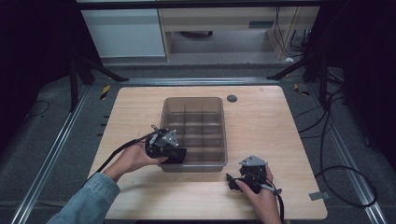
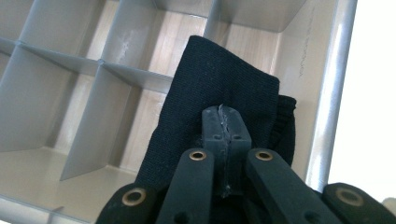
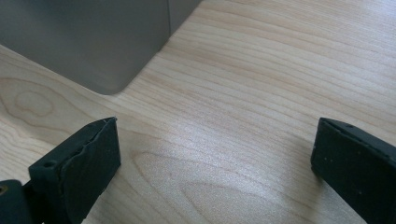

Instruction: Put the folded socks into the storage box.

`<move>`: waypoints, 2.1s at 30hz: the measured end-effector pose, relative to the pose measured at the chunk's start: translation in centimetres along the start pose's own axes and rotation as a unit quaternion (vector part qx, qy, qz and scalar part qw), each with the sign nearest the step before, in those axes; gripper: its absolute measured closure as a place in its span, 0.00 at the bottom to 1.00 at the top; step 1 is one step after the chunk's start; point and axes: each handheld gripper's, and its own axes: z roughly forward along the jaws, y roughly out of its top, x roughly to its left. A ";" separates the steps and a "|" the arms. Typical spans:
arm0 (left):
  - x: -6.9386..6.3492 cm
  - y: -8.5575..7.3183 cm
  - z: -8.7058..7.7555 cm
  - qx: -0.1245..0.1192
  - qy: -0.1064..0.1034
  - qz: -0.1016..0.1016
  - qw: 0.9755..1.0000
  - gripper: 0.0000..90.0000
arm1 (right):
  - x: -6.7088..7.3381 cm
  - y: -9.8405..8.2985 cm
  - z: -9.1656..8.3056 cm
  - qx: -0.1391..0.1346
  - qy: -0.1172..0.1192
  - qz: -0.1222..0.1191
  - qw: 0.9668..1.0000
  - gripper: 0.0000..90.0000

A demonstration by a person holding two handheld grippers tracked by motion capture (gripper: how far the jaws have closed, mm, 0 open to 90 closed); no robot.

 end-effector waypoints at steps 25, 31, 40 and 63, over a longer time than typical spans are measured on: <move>0.3 0.8 -1.7 0.015 -0.006 -0.011 1.000 1.00 | 0.0 0.0 0.0 0.000 0.000 -0.001 1.000 0.02; 0.5 2.0 -1.9 0.023 0.032 0.004 0.999 1.00 | 0.0 0.0 0.0 0.000 0.000 0.000 1.000 0.02; 0.1 1.6 -0.5 0.039 0.034 0.007 0.999 1.00 | 0.0 0.0 0.0 0.000 0.000 -0.001 1.000 0.02; -0.5 1.0 1.3 0.062 0.048 0.007 0.997 1.00 | 0.0 0.0 0.0 0.000 0.000 -0.001 1.000 0.02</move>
